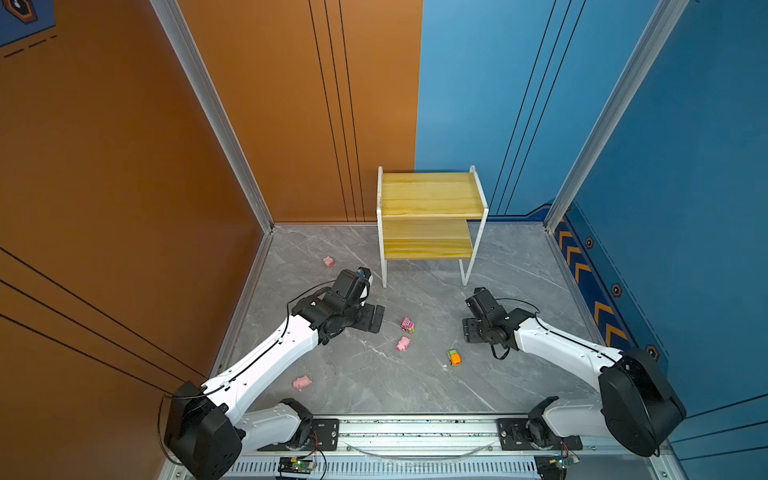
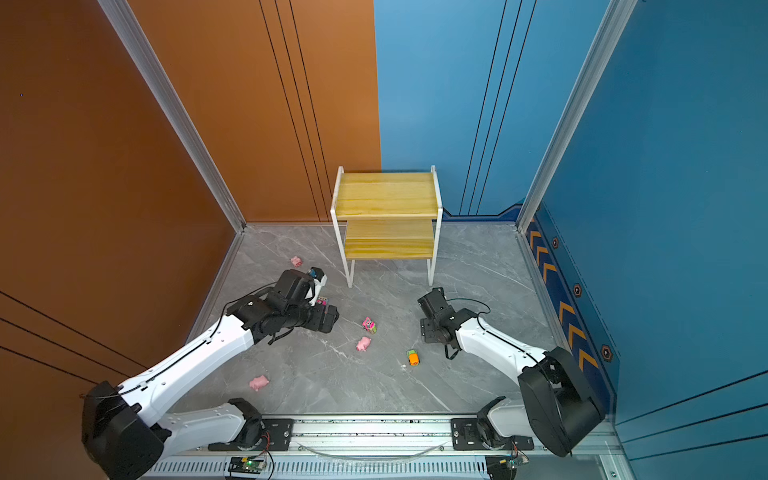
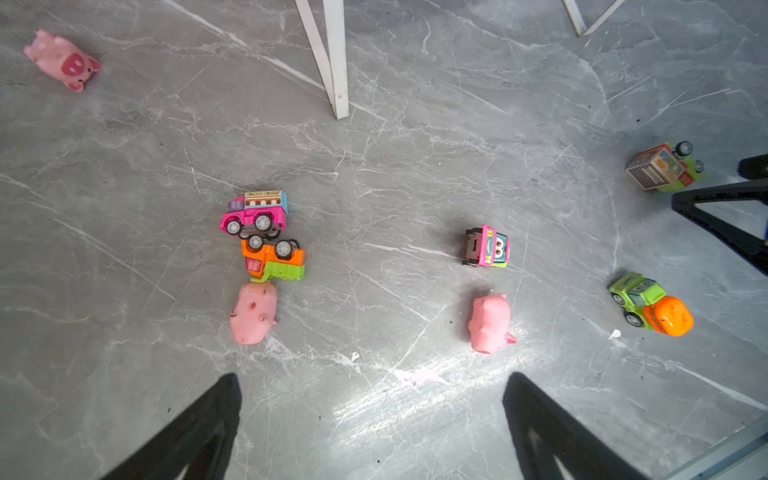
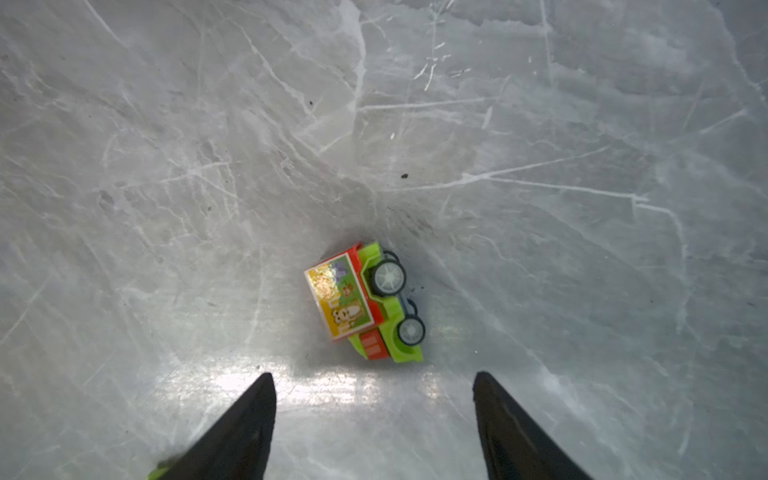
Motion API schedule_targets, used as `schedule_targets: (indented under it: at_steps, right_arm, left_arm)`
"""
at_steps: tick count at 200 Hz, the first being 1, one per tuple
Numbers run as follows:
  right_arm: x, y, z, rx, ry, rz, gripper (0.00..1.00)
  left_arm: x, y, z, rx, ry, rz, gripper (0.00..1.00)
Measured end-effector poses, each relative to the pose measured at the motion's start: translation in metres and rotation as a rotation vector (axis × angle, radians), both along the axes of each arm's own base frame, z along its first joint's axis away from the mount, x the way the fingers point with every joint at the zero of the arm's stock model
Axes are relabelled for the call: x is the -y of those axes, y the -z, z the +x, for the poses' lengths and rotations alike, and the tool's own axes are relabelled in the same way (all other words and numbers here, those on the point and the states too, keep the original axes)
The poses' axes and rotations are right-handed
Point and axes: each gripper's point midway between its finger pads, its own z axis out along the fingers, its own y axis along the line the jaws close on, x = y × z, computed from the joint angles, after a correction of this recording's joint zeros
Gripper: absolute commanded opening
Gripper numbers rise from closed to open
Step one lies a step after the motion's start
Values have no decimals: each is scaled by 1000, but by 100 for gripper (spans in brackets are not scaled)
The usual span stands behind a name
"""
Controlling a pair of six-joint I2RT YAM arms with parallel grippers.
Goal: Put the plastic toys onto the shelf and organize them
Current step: 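Lower right gripper over green toy truck while left gripper hovers above pink toys, then close right gripper on the green toy truck and lift it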
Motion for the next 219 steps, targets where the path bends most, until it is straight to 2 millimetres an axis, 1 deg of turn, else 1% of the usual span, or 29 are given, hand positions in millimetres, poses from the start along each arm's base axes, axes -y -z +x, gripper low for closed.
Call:
schedule_targets:
  at_steps: [27,56,86,98,128,143,167,180,198,219]
  right_arm:
    - [-2,10,9,-15,6,13,67]
    - [-8,18,15,-23,-14,21,59]
    - [-16,26,22,-38,-30,36,43]
    - [-19,26,23,-41,-36,51,39]
    - [-26,25,22,-53,-40,97,38]
    - [-32,19,22,-48,-36,140,38]
    - [-50,0,27,-5,-30,257,38]
    - [-62,-7,29,6,-27,325,38]
    - [-76,-11,30,12,-20,406,37]
    - [-83,-13,28,15,-21,417,39]
  left_arm:
    - [-2,-9,2,25,6,-31,99]
    - [-7,-16,9,45,-9,-60,99]
    - [-9,-19,13,50,-7,-82,99]
    - [-9,-20,14,62,-2,-94,99]
    - [-13,-20,12,96,-2,-131,99]
    - [-16,-23,13,112,-11,-146,99]
    - [-17,-27,16,128,-14,-165,99]
    - [-17,-28,17,132,-13,-172,99]
    - [-15,-29,18,135,-7,-182,99]
    - [-13,-29,17,131,0,-188,99]
